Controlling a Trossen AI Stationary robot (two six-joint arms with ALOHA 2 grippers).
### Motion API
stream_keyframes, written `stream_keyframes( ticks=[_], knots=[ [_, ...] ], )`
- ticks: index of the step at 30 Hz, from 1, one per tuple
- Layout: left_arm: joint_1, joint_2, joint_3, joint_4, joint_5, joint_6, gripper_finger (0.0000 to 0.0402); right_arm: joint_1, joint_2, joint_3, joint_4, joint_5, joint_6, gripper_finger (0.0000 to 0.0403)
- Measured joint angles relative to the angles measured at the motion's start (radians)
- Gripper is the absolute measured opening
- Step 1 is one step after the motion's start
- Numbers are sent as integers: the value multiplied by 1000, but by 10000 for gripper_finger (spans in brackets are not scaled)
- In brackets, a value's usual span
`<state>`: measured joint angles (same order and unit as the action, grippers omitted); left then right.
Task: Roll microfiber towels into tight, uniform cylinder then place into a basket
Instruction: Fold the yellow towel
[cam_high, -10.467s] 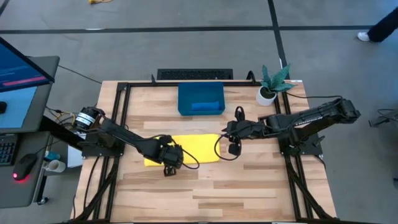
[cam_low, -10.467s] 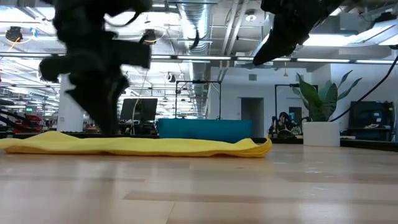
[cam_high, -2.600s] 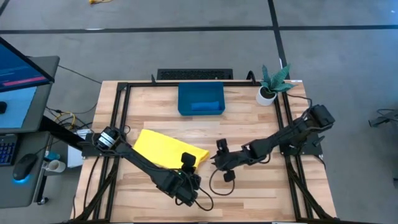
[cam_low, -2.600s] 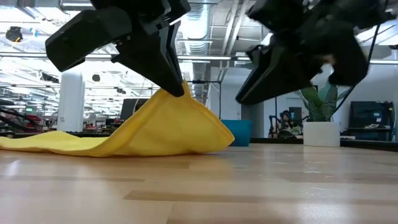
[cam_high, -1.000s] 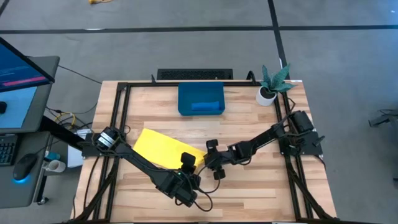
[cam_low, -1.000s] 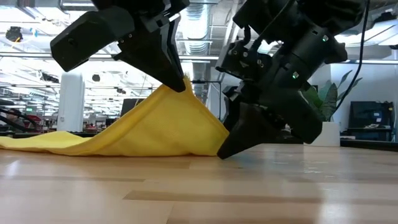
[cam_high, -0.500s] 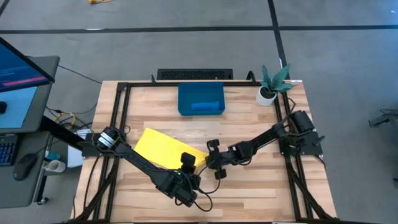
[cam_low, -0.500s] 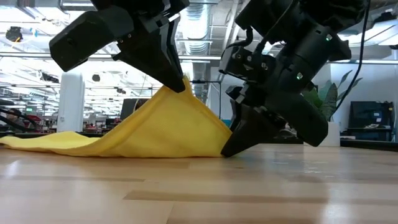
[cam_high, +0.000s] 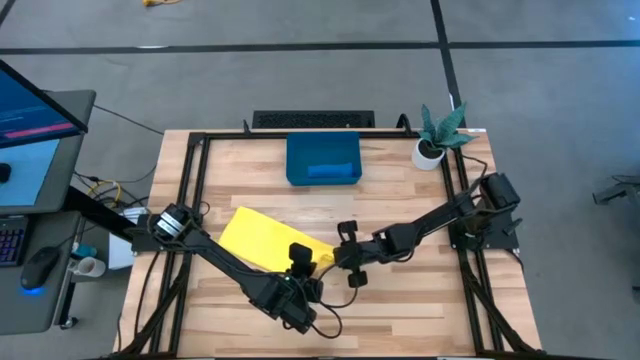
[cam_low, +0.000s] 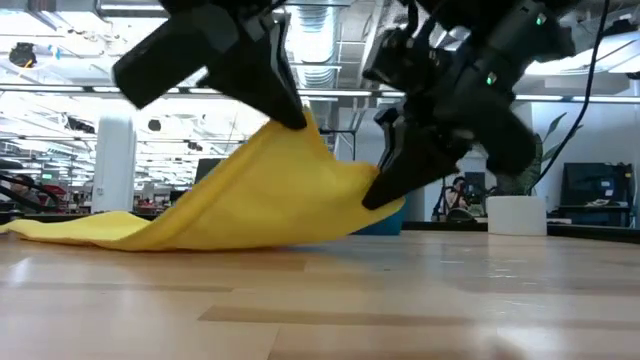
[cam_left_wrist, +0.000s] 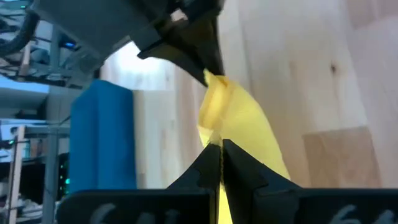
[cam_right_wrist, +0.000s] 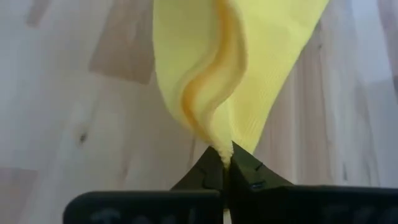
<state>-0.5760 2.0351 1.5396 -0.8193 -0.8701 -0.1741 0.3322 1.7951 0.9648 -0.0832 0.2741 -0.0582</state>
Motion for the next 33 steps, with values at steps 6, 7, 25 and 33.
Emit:
stream_keyframes(
  ticks=[6,7,25,33],
  knots=[
    [-29,-62,7,5,-64,-22,0,22,-42,121,-171,0,45,7],
    [-36,-73,7,0,-77,-22,0,25,-43,150,-205,0,53,9],
    [-78,-332,7,-65,-166,38,0,70,-44,720,-855,46,208,7],
    [-77,-405,12,-20,-200,156,0,81,-44,888,-916,44,226,6]
  ],
)
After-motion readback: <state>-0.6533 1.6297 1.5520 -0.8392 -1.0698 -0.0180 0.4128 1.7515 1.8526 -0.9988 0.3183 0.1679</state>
